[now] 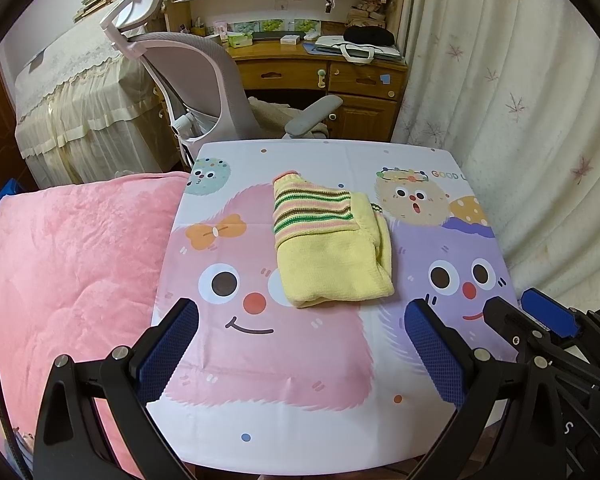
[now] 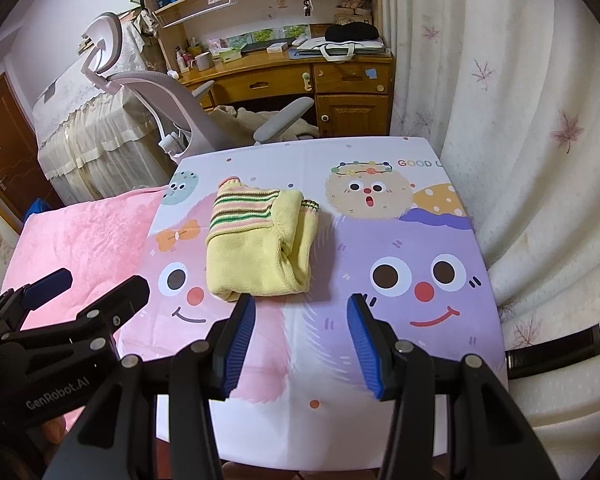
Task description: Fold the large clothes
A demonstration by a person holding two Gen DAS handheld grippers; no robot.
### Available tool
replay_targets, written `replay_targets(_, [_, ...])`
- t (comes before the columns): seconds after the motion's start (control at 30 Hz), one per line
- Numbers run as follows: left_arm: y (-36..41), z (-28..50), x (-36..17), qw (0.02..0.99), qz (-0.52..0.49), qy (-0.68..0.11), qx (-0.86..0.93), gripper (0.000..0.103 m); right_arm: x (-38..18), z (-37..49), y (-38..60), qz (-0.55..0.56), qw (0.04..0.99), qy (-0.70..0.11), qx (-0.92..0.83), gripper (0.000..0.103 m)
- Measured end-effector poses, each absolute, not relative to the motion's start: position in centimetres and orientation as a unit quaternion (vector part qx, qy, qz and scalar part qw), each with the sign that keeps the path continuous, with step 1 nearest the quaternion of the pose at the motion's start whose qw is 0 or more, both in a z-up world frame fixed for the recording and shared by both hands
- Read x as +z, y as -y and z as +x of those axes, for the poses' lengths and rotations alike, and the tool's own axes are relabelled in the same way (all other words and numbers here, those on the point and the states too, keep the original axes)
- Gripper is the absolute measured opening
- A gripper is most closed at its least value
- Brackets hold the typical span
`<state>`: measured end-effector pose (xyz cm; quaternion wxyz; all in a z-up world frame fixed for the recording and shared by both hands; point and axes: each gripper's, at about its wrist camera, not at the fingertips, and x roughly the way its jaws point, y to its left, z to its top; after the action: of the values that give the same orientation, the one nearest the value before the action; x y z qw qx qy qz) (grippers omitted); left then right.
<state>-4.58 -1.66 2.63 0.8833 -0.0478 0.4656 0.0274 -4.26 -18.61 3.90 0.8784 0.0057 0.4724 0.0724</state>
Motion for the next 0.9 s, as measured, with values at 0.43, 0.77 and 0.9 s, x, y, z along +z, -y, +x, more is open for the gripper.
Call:
replay_targets(0.43, [1.97,-4.58,2.5,0.882,-0.047,-0.469,0.026,0.102,3.8,-4.31,18.8,0.006,0.878,-0.473,0.072,0.048])
replay_targets(0.77, [2.08,-4.66,2.51,0.882,-0.047,-0.468,0.031,0.102,3.56,-4.44,18.99,0.006,0.877,-0.474,0.076,0.048])
replay_targets(0.9, [2.07,-4.72,2.64,0.88,-0.05,-0.47,0.035,0.102,3.46,-4.28,18.96,0.005,0.876,-0.475,0.081,0.048])
